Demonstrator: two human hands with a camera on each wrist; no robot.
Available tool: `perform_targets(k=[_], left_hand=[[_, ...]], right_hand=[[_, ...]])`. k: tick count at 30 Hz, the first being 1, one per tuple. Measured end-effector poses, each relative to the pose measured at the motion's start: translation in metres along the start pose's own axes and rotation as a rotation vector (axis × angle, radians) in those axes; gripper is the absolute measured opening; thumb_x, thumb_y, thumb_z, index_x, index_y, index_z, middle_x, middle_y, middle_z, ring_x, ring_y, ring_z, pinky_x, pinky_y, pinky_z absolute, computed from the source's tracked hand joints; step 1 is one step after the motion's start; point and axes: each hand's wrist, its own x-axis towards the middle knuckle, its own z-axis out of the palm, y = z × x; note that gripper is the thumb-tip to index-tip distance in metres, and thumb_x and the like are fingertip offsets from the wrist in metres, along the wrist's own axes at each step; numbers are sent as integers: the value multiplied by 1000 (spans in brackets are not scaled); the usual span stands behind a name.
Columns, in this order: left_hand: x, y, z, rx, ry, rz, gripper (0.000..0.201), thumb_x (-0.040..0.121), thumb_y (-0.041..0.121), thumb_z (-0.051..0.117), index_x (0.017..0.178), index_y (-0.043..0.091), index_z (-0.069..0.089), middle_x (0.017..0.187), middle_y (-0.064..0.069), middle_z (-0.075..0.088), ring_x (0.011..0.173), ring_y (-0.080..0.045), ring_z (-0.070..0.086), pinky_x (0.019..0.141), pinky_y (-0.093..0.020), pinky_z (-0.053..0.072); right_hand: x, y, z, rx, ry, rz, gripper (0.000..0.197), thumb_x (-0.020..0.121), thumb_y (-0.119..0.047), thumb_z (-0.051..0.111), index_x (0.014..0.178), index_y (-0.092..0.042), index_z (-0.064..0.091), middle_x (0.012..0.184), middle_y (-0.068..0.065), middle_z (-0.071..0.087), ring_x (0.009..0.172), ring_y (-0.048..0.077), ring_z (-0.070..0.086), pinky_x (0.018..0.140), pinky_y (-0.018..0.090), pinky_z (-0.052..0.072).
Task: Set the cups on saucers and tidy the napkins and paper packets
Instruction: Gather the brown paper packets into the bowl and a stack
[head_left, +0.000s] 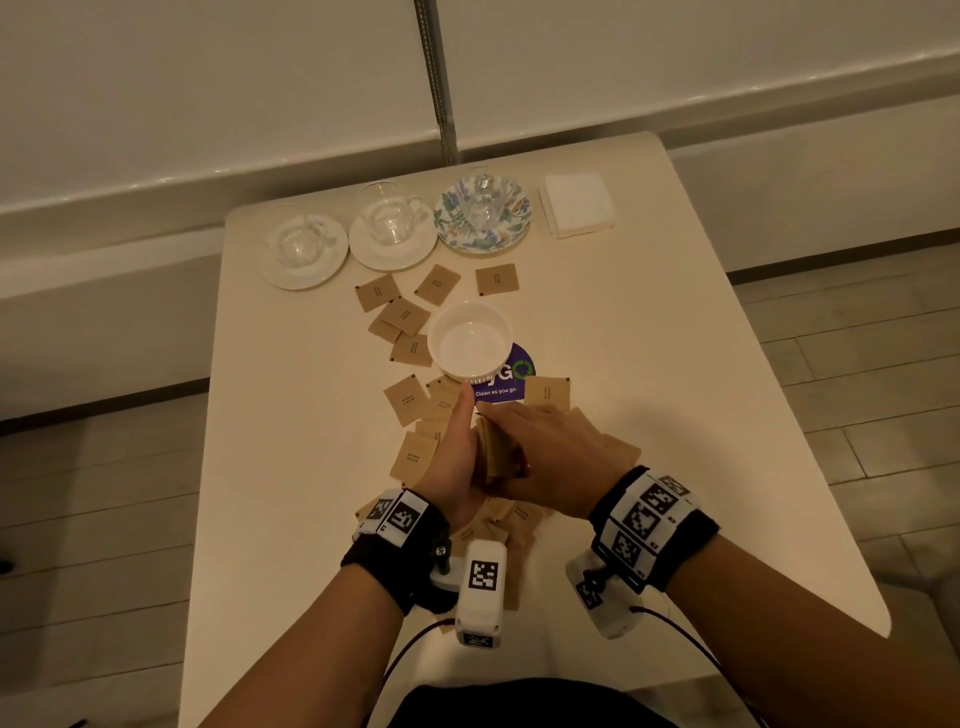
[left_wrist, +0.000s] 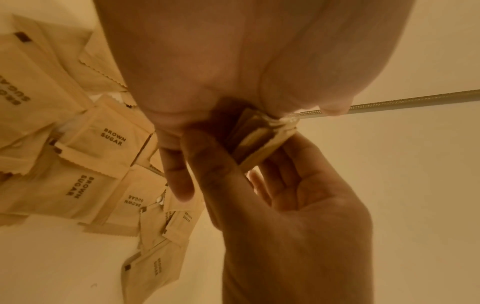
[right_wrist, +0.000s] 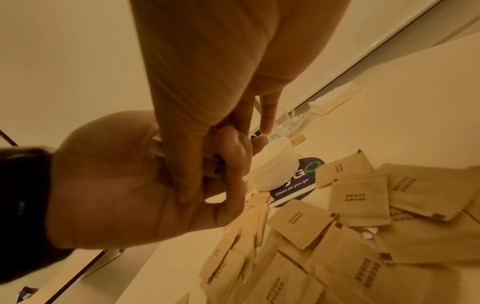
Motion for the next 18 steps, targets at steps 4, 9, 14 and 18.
perform_targets(k=[4, 9, 14, 18], left_hand=[[-2, -3, -3, -5, -3, 2, 75, 87, 72, 31, 138, 20, 52, 131, -8, 63, 120, -24, 61, 89, -38, 54], [-7, -11, -13, -178, -51, 3, 57, 85, 50, 46, 131, 15, 53, 117, -9, 69, 105, -23, 68, 76, -34, 59], [3, -5, -14, -163, -4, -7, 37, 81, 43, 63, 99, 12, 65, 68, 1, 61, 55, -11, 58, 47, -23, 45], [13, -4, -31, -183, 122, 28, 39, 73, 50, 67, 89, 15, 59, 57, 5, 40, 44, -6, 36, 41, -19, 30]], right_hand=[[-1, -2, -1, 45, 9, -11, 78, 76, -45, 77, 141, -24, 40, 130, -5, 57, 113, 15, 54, 89, 22, 37], [-3, -11, 8, 134, 75, -77, 65, 74, -39, 78, 129, -22, 50, 122, -5, 60, 105, 12, 53, 95, 27, 42], [-1, 23, 11, 246, 35, 117, 106, 59, -50, 85, 147, -28, 29, 145, -6, 40, 132, 14, 36, 110, 33, 28], [-10, 76, 21, 65, -39, 559, 92, 68, -49, 80, 143, -23, 33, 138, 4, 43, 126, 26, 42, 103, 43, 38]])
